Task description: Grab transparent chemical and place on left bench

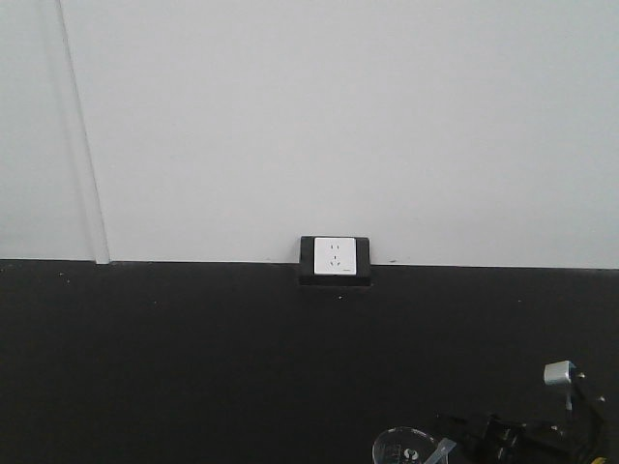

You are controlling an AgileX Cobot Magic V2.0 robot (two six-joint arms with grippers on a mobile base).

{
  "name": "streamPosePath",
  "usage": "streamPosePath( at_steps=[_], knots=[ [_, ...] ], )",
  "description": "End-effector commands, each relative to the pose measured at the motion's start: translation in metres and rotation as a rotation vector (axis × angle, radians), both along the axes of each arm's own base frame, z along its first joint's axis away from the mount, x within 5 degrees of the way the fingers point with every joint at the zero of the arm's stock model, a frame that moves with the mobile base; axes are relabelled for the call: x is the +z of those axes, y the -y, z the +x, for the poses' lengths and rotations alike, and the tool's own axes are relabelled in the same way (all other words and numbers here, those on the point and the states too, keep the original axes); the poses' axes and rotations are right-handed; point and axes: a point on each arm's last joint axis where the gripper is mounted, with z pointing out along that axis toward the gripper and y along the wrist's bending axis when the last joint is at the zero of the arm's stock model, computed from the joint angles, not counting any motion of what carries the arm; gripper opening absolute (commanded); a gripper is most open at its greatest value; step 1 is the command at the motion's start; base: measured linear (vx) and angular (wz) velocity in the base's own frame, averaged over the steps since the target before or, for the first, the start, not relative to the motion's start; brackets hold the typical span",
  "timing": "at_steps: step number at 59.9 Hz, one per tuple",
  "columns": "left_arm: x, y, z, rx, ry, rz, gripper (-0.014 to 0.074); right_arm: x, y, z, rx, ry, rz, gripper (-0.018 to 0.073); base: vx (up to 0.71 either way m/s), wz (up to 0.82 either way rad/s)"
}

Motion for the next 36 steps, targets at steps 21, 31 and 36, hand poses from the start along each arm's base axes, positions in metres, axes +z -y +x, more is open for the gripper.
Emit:
streamPosePath(
  at_steps=[21,31,36],
  knots=[
    [0.0027,-0.0002,-0.0015,-0.001,0.081,-0.014,-0.0003,0.0165,-0.0013,0.0091,0.003,0.137,0.046,-0.0006,0.0,0.0],
    [0.0027,-0.0002,-0.0015,-0.001,0.081,-0.014,-0.0003,0.0183,-0.0022,0.009,0.012,0.155,0.057,-0.0004,0.0,0.0],
    [0.0027,-0.0002,-0.0015,-0.001,0.081,-0.014,-0.0003,0.0202,-0.0029,0.0091,0.017,0.171,0.071,-0.0004,0.0,0.0]
  ],
)
